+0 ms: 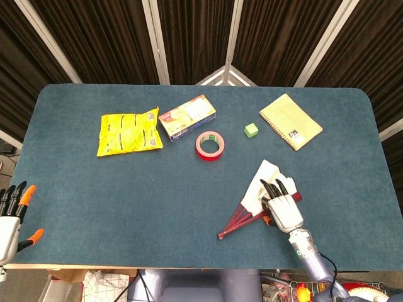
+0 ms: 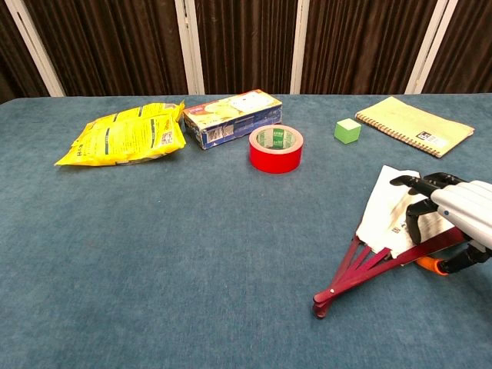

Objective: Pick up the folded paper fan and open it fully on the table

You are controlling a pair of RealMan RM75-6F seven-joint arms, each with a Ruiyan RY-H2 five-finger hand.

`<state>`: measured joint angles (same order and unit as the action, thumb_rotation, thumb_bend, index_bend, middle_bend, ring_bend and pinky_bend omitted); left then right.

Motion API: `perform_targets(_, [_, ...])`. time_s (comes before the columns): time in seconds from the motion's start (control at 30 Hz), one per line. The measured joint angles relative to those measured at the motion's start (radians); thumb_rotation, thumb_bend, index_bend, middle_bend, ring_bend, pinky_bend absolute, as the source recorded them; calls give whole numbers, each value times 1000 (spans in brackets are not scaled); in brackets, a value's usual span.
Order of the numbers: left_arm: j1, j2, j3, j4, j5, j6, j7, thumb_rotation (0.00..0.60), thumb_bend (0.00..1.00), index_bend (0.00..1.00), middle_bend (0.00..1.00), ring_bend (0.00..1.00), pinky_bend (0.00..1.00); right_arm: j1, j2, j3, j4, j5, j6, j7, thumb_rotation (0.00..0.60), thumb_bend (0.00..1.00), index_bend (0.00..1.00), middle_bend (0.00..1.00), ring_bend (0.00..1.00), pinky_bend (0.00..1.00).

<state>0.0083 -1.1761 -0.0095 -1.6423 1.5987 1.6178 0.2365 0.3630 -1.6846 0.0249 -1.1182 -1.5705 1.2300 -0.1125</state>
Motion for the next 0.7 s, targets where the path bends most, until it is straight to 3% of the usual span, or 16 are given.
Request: perform_targets(0.7, [2,7,3,-5,4,1,-9,600,131,43,0,0,0,12,5,0,-3,1,5,15,600,385,640,145,192,96])
